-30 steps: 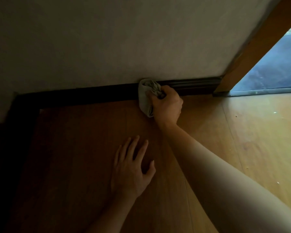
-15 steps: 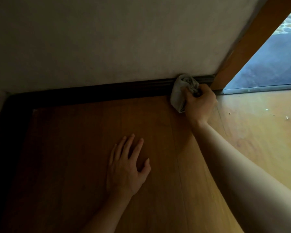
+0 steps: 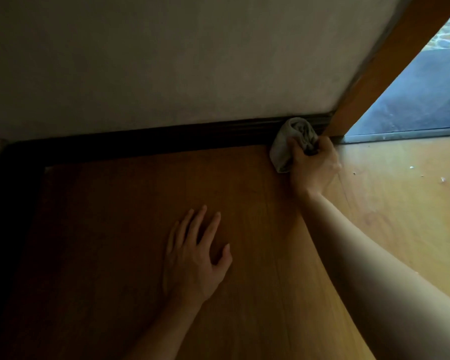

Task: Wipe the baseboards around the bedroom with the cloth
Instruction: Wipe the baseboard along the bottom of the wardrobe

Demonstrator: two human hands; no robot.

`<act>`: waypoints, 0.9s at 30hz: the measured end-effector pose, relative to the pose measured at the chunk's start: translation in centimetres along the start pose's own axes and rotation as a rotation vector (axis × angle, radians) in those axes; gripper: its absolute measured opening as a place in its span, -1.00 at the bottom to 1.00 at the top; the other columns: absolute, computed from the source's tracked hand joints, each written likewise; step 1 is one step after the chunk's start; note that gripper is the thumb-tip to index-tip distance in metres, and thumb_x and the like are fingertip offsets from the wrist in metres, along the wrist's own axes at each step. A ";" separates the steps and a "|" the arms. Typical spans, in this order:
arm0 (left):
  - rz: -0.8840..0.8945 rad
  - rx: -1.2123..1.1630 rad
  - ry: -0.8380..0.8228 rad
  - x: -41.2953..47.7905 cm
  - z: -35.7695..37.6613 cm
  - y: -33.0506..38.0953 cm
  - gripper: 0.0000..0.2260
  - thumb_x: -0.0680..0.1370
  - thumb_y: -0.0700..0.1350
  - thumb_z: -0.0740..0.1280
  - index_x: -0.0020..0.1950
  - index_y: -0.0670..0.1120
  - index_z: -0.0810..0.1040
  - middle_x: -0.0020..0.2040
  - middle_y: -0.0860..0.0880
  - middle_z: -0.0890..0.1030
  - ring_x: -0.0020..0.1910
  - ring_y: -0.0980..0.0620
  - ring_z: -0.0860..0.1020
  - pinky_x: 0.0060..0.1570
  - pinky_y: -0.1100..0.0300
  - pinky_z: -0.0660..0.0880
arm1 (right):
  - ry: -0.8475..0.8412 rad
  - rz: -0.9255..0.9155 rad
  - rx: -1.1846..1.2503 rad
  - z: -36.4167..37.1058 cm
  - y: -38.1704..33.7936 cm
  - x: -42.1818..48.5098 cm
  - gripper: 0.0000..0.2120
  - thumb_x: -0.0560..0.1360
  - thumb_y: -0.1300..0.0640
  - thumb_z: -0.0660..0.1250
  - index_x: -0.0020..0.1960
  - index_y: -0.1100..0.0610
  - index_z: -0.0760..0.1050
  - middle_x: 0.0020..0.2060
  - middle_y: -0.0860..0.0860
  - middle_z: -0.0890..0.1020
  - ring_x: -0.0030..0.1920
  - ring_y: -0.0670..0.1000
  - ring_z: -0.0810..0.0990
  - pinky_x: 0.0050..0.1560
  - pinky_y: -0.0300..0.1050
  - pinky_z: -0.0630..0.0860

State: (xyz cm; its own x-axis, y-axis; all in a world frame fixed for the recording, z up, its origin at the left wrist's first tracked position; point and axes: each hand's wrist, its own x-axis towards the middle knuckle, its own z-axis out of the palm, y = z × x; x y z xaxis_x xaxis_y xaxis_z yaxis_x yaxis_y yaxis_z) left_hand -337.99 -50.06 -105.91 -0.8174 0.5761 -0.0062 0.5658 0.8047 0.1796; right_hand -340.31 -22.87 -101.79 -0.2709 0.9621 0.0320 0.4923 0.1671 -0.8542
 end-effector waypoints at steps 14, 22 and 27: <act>0.008 0.007 0.012 0.1 0.0 -0.1 -0.41 0.54 0.28 0.15 0.54 0.11 0.37 0.57 -0.03 0.33 0.55 -0.10 0.28 0.49 -0.09 0.13 | -0.022 0.089 0.178 5.2 -3.1 -5.7 -0.79 0.43 -0.04 0.51 -0.19 0.03 0.53 -0.20 -0.06 0.66 -0.13 -0.03 0.63 -0.12 -0.09 0.56; 0.004 -0.005 0.003 0.2 0.1 -0.2 -0.41 0.54 0.29 0.15 0.55 0.14 0.34 0.58 -0.03 0.31 0.56 -0.10 0.26 0.50 -0.09 0.09 | -0.007 0.103 0.196 6.1 -4.0 -6.9 -0.80 0.45 -0.01 0.51 -0.19 0.06 0.53 -0.27 -0.09 0.60 -0.20 -0.09 0.58 -0.26 -0.31 0.40; 0.011 0.004 0.013 0.2 0.1 -0.1 -0.41 0.53 0.30 0.16 0.54 0.14 0.35 0.57 -0.03 0.33 0.54 -0.09 0.27 0.48 -0.07 0.08 | -0.136 0.045 0.183 7.3 -4.7 -8.4 -0.87 0.47 0.03 0.50 -0.11 0.06 0.59 -0.23 -0.09 0.62 -0.16 -0.09 0.60 -0.33 -0.41 0.32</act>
State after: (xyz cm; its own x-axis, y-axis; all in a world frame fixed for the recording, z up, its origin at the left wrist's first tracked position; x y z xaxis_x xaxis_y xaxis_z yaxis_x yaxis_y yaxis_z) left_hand -338.23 -49.99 -106.00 -0.8124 0.5830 0.0084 0.5752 0.7990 0.1752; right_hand -346.39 -33.29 -101.84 -0.3668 0.9278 -0.0681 0.3517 0.0706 -0.9334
